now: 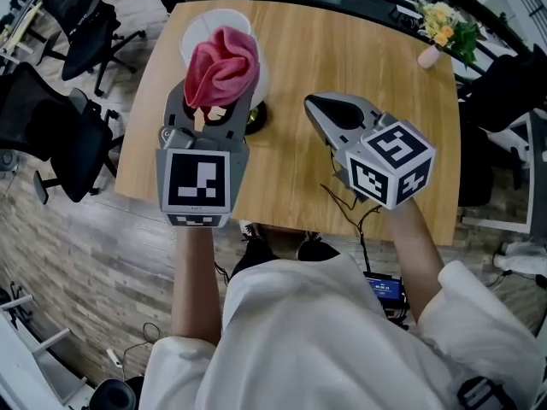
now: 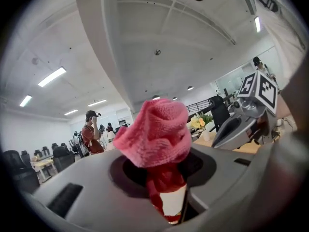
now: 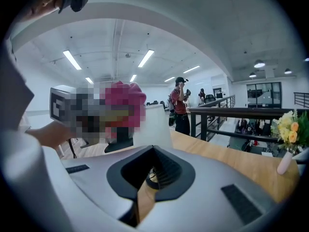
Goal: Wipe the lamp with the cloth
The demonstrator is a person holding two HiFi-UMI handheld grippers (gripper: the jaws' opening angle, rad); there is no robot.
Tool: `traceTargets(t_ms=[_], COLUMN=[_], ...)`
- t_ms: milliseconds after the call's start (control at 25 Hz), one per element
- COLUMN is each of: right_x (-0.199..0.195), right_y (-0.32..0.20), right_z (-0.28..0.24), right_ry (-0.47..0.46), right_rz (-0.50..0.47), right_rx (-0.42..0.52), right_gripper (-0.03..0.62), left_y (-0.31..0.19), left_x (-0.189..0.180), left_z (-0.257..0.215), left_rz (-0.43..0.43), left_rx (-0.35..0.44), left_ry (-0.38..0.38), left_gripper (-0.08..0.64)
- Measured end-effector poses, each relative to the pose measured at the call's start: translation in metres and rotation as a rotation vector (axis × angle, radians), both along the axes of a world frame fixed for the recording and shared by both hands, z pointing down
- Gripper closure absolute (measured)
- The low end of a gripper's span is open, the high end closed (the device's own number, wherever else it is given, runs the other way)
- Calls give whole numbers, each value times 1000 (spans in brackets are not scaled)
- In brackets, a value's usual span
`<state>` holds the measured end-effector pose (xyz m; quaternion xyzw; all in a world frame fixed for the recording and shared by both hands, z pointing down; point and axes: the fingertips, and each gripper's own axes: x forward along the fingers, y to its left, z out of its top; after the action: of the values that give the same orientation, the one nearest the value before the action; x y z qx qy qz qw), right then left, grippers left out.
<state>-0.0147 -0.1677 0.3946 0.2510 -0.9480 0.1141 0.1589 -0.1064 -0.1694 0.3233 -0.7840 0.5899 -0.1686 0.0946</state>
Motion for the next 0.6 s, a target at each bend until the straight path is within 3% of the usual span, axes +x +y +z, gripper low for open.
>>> traceTargets(t_ms=[120, 280, 600], right_x=[5, 10, 10], right_y=[-1, -2, -6], right_z=[3, 7, 12], right_ry=[1, 8, -17], right_rz=[3, 2, -32], right_rx=[-6, -6, -6], right_gripper=[588, 588, 588], left_y=[-7, -9, -7], left_x=[4, 9, 12], left_z=[8, 14, 55], left_rz=[-28, -37, -80], left_rx=[-44, -45, -157], left_ry=[-7, -37, -63], left_gripper=[379, 379, 380])
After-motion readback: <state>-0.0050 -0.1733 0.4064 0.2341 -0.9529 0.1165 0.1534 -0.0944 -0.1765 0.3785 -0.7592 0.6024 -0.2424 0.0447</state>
